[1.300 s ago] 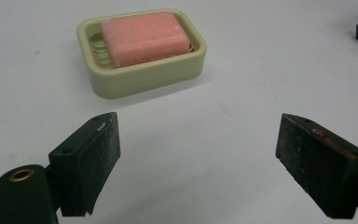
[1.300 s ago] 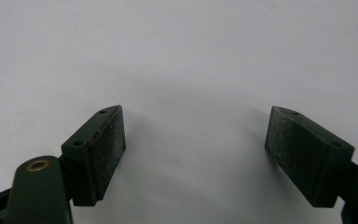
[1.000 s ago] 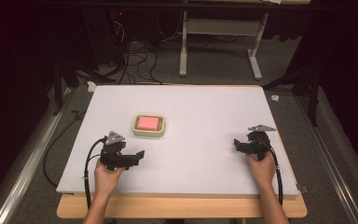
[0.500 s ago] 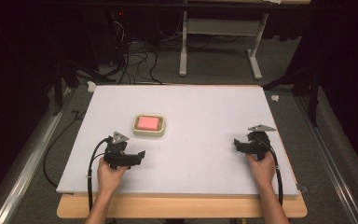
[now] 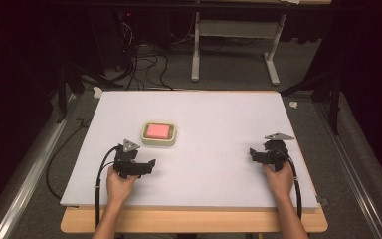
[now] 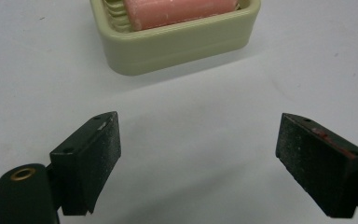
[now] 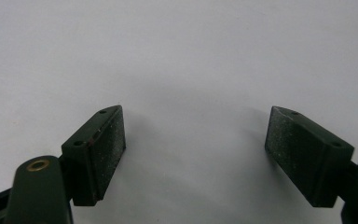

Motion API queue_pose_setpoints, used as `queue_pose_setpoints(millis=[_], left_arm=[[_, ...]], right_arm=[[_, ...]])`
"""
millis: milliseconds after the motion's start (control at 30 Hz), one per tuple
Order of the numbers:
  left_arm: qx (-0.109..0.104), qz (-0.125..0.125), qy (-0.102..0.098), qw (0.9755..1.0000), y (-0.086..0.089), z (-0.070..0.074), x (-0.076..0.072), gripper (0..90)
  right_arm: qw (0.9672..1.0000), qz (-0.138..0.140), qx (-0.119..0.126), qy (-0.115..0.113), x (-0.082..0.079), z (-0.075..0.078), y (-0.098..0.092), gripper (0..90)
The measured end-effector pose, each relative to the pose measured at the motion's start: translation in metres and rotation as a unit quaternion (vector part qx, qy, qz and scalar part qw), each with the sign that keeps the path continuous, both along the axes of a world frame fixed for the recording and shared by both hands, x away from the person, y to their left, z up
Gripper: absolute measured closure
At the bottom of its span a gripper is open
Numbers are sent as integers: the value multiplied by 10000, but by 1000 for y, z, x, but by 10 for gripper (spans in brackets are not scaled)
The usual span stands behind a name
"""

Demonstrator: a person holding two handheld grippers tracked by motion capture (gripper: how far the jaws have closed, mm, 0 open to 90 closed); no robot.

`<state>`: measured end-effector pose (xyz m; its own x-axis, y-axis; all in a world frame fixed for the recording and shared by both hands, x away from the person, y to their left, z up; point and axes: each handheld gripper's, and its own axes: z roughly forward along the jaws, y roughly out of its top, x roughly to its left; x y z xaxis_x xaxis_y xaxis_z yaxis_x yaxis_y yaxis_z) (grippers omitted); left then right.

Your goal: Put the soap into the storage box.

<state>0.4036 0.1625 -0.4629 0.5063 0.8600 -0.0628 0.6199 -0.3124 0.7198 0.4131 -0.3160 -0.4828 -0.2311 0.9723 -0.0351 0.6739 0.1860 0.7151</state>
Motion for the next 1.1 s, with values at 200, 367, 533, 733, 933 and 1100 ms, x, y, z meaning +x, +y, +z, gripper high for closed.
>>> queue_pose_setpoints(millis=[200,367,533,733,933,1100], left_arm=[[63,50,-5,10000,0,-4,4,146],[60,87,-10,9999,-1,-5,6,146],[82,105,10,9999,-3,-9,8,146],[70,140,33,9999,-5,-13,11,146],[113,158,62,9998,-8,-17,14,146],[141,175,63,9997,-9,-18,15,146]], right_arm=[[10000,3,-4,2,0,0,0,206],[10000,8,0,13,0,0,0,206],[10000,7,0,13,0,0,0,206],[10000,7,2,14,0,0,0,206],[10000,5,6,16,0,0,-1,206],[10000,4,8,17,0,0,-1,205]])
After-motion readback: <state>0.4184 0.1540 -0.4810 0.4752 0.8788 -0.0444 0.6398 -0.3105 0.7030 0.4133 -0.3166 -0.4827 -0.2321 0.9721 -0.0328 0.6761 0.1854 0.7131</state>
